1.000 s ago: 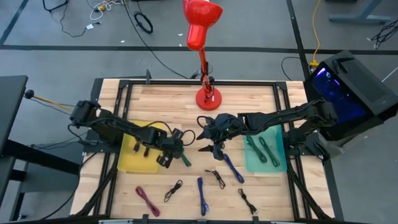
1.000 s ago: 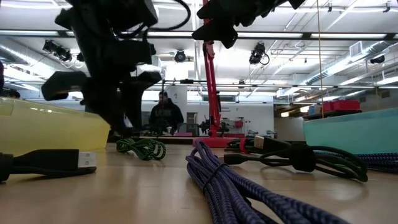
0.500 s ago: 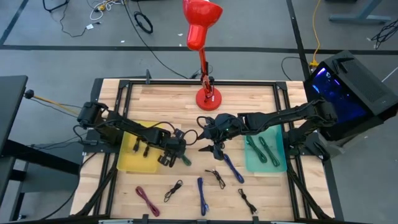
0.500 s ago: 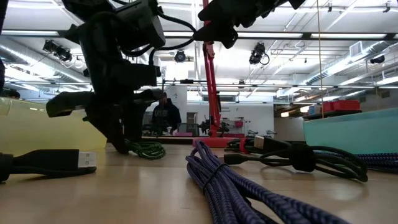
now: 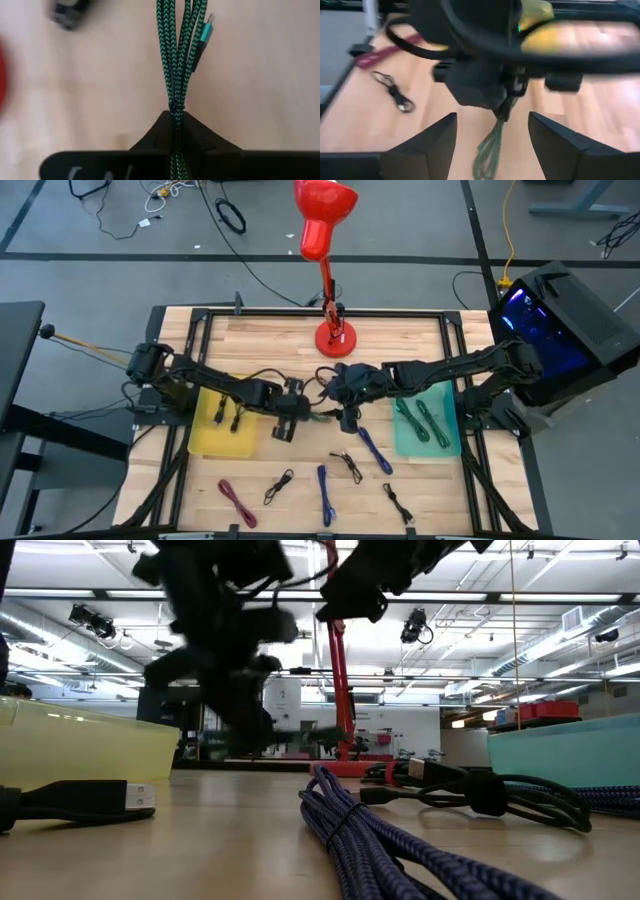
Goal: Pick & Place USB Port
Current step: Put the green USB cable into the blue transparent bin
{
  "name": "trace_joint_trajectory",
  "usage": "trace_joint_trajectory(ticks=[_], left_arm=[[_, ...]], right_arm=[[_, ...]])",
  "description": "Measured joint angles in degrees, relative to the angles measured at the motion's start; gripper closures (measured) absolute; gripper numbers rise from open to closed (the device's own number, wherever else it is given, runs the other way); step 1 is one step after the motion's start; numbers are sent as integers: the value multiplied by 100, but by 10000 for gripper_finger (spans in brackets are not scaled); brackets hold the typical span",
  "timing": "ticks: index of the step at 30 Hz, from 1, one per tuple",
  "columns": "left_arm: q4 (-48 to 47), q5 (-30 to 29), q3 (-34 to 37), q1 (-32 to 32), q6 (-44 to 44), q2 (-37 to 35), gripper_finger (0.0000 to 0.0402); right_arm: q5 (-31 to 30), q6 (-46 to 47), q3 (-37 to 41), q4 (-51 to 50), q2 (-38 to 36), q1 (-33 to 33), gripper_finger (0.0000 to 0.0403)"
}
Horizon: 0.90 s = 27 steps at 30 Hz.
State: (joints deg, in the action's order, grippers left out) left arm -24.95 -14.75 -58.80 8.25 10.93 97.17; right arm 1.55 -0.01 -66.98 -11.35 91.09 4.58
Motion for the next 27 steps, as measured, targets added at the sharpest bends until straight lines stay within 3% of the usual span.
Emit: trace_joint_trajectory(ticks=[8, 15, 18, 21, 27], left_arm=[[-1165, -1113, -868, -391, -987, -455, 383], [-852, -1385, -395, -806, -1662, -2131, 383], [-205, -1306, 95, -849, -1827, -2895, 383], [1065, -861, 774, -759, -1934, -3522, 383], [2830, -825, 1931, -398, -1932, -3926, 383]], right_arm=[[-915, -158, -2, -372, 0, -190, 156], [-1015, -199, -2, -390, -40, -347, 156], [-1017, -276, -2, -97, -91, -411, 156], [-985, -380, 0, 349, -137, -472, 156], [-535, -550, -2, 1584, -144, -505, 156]])
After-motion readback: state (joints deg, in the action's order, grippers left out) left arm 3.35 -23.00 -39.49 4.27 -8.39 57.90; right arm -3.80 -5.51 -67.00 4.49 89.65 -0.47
